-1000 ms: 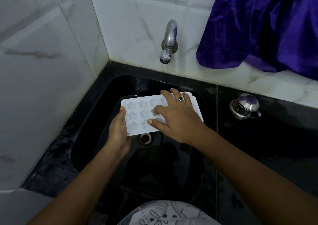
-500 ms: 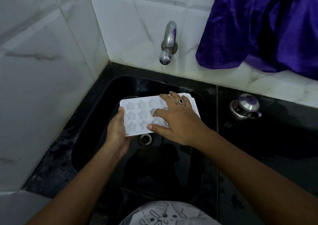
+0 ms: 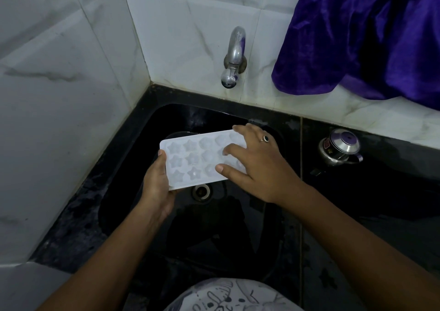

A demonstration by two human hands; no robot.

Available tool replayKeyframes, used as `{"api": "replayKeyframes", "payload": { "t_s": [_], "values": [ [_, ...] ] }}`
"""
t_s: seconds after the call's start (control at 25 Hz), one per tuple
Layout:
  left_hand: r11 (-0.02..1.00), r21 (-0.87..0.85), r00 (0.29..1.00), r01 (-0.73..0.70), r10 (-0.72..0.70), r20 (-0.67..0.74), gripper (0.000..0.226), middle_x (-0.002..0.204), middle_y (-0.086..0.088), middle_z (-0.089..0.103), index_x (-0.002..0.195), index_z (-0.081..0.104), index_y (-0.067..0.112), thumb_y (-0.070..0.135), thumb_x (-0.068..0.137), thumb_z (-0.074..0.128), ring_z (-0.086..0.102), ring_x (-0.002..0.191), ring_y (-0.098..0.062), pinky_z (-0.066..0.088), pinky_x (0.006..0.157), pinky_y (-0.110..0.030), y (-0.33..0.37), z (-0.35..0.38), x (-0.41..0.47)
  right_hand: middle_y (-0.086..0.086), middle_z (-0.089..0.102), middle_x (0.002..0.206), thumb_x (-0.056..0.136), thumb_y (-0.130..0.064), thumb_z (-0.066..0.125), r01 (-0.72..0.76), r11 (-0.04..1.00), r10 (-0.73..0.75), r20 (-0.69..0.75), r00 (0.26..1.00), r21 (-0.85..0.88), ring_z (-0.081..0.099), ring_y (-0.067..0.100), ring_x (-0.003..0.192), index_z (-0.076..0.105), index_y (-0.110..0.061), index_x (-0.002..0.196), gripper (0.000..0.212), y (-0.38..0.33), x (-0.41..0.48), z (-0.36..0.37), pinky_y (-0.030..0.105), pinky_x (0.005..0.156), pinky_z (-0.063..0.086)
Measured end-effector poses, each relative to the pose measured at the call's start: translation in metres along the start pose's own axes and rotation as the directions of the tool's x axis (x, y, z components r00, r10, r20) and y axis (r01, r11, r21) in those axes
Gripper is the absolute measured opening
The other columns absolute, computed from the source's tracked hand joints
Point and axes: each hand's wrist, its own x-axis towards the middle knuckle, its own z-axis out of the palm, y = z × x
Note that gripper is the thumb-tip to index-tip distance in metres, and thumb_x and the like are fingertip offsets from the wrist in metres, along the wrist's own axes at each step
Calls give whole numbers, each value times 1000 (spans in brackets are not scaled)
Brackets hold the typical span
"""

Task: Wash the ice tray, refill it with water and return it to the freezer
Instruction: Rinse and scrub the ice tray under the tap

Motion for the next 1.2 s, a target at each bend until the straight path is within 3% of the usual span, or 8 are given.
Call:
{"api": "replayKeyframes", "payload": {
  "t_s": [0.24,0.4,0.6,1.04,1.2],
  "values": [
    [1000,28,1000,3,-3,20,46,105,-2,83,111,76,23,50,112,39,81,94,-22,60,76,-40,-2,3,-2,8,25,168,97,-73,30,-82,985,92,59,994,-151,11,35,157,62,-37,131,59,0,4,7,60,124,11],
    [1000,0,1000,-2,2,14,45,104,-2,84,113,75,22,49,113,39,81,93,-21,64,68,-34,1,4,-1,8,24,168,95,-76,27,-46,990,56,76,996,-132,11,35,157,63,-36,134,67,-2,8,10,61,125,8],
    [1000,8,1000,1,-1,14,48,107,-4,83,113,76,21,50,112,38,81,95,-23,59,79,-42,-1,6,-2,7,26,168,96,-74,28,-79,987,86,44,995,-141,13,34,157,67,-39,127,61,0,12,4,63,124,7],
    [1000,8,1000,4,-4,19,47,107,-4,83,113,76,21,49,112,39,81,95,-23,59,80,-42,0,7,-1,8,26,167,92,-79,25,-71,990,78,55,995,-124,13,35,156,69,-34,123,70,-5,11,7,62,124,7],
    [1000,9,1000,-3,3,10,47,106,-3,83,114,75,20,49,113,38,81,94,-22,59,78,-41,2,4,-1,5,25,168,95,-77,29,-61,992,68,64,996,-108,10,34,157,65,-41,129,62,2,7,3,61,125,4]
  ]
}}
